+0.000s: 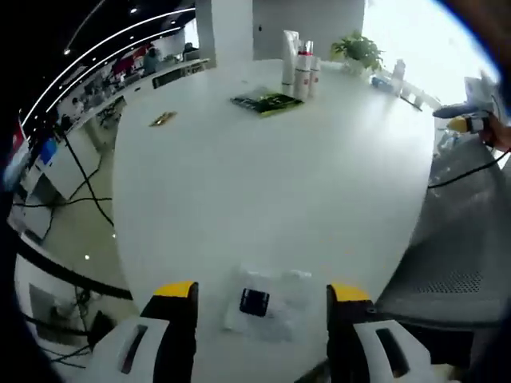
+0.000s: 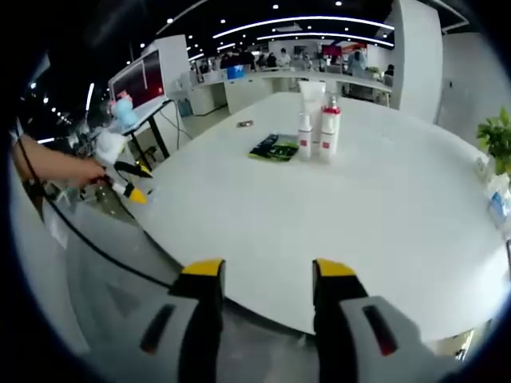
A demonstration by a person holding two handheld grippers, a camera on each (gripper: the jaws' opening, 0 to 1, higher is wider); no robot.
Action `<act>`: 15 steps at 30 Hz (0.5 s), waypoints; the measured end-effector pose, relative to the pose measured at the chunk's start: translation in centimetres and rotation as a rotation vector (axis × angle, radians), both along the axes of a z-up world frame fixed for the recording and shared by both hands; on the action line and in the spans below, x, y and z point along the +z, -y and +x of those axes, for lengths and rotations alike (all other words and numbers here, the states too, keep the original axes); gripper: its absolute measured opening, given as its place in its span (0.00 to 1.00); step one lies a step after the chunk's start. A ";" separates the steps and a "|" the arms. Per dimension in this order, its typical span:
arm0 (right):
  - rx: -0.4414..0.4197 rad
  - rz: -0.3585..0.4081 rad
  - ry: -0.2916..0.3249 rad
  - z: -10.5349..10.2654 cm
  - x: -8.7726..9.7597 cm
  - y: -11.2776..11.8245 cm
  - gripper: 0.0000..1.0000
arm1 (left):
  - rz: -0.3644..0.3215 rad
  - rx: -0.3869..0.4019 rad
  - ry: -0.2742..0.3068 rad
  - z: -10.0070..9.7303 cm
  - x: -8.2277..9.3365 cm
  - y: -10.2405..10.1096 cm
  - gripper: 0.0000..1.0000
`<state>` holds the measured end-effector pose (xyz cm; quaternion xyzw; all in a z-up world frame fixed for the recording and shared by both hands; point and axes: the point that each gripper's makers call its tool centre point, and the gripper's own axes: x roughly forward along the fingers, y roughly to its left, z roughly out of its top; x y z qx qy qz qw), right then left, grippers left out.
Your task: Arrange the skincare products in the storage area until every visible bottle or jar stands upright without overlapping.
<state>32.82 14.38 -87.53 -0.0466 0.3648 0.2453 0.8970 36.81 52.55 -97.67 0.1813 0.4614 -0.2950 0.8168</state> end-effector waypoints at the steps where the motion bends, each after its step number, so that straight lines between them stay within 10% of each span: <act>1: -0.003 0.003 0.002 0.0 0.1 0.0 0.45 | 0.026 -0.035 -0.015 -0.2 -0.5 -0.2 0.65; 15: -0.014 0.026 0.004 0.1 0.2 0.1 0.44 | -0.014 0.021 -0.053 -1.1 -0.2 0.5 0.43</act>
